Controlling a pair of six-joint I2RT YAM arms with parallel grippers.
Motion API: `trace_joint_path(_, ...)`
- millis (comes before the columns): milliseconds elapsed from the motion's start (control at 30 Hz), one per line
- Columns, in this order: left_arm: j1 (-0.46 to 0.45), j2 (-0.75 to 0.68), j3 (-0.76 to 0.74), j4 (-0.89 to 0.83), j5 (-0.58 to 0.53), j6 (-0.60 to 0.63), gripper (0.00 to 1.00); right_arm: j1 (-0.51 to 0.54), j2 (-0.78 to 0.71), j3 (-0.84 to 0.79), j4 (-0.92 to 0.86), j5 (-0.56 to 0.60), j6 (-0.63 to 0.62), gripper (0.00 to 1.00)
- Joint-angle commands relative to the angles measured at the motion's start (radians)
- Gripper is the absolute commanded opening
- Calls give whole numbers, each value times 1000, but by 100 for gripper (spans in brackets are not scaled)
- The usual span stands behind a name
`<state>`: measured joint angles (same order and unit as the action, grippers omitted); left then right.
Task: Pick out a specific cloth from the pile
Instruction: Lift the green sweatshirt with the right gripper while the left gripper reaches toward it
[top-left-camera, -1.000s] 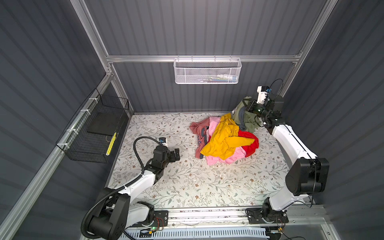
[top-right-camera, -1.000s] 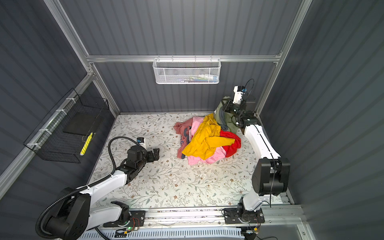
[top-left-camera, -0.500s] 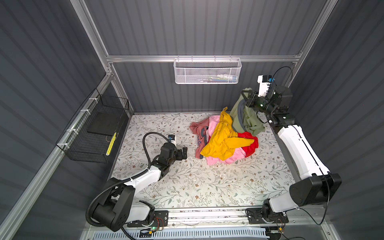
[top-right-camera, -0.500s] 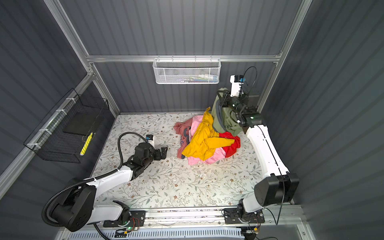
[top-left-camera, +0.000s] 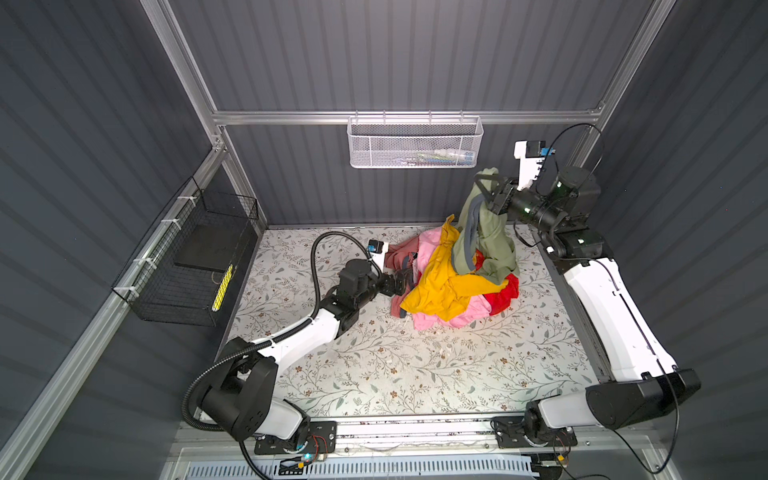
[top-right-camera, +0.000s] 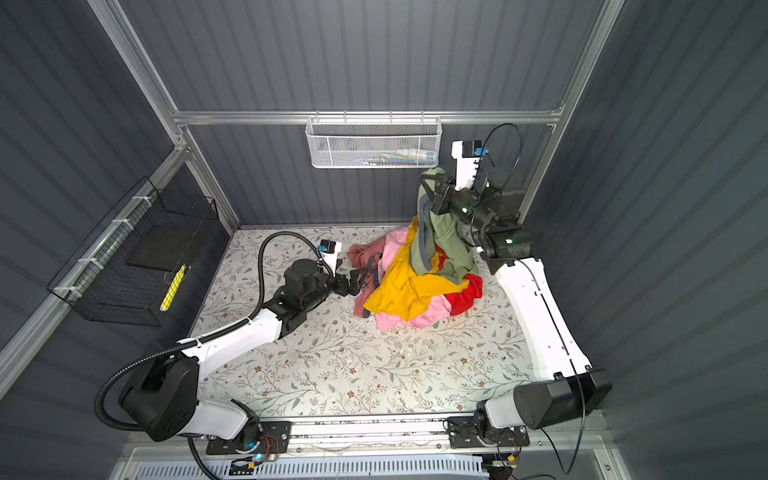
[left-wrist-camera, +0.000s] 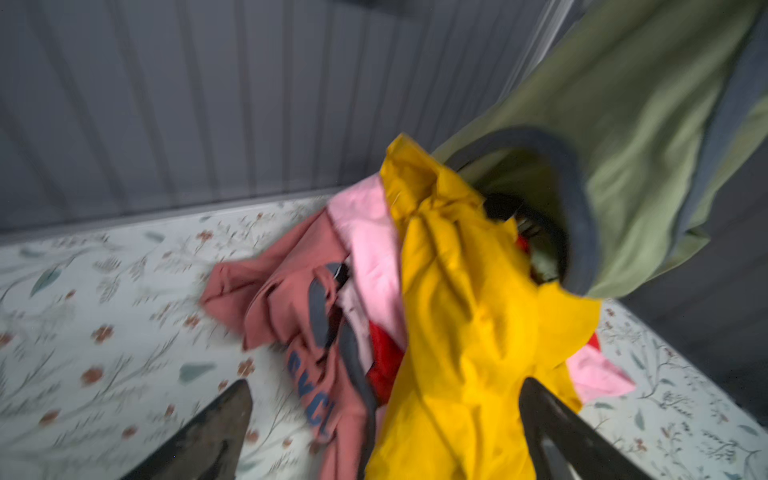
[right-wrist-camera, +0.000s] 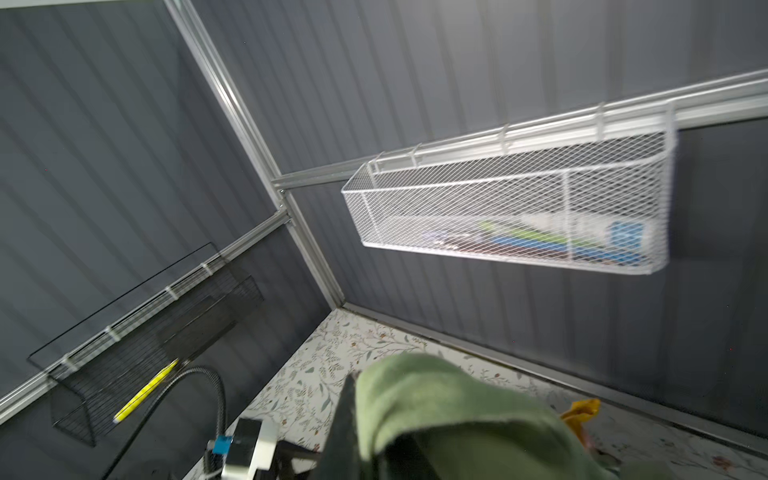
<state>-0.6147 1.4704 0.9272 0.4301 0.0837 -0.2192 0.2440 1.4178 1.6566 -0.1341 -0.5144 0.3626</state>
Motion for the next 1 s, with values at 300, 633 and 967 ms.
trace_joint_path(300, -81, 273, 331, 143, 282, 47, 100, 81, -66, -170, 57, -34, 37, 0)
trace_joint_path(633, -180, 435, 521, 133, 306, 93, 100, 81, -96, -229, 40, -95, 52, 0)
trace_joint_path(967, -181, 565, 664, 247, 204, -2, 54, 77, -200, -344, 6, -29, 28, 0)
